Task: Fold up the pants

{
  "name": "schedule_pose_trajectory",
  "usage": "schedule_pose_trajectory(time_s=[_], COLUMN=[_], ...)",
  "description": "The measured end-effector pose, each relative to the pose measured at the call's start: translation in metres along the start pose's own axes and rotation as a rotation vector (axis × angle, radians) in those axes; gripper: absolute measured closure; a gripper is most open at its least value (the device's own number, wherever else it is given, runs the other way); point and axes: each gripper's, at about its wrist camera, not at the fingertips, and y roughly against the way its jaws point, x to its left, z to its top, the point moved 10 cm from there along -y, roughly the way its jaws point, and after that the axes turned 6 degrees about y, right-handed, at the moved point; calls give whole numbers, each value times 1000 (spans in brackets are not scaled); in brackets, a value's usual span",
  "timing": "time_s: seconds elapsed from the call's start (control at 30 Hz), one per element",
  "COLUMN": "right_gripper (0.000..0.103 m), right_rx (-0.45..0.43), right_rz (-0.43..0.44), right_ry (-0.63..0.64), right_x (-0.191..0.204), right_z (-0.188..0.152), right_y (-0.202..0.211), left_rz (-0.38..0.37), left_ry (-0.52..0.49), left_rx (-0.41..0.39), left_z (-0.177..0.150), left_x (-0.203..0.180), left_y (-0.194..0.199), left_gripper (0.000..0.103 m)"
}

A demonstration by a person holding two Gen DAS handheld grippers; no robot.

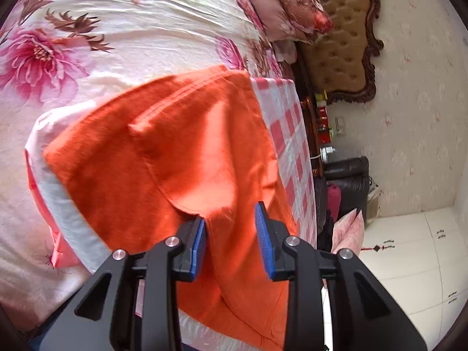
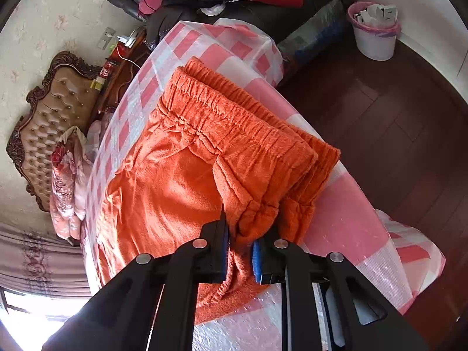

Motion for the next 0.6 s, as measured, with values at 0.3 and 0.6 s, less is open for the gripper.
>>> schedule_pose_trajectory(time_s=[0.3,0.6], right_gripper=[90,91], right_rx=[-46,-29], right_rz=[66,173], right_ry=[32,27], right_x=[20,63], right_z=[8,49], right_y=[22,30], left_rz=[-4,-10], left_ry=[-63,-132], left_rx=[-26,12], left_z=[6,33], left_x=[-16,-87], left_y=[13,-4], left_gripper=[102,102])
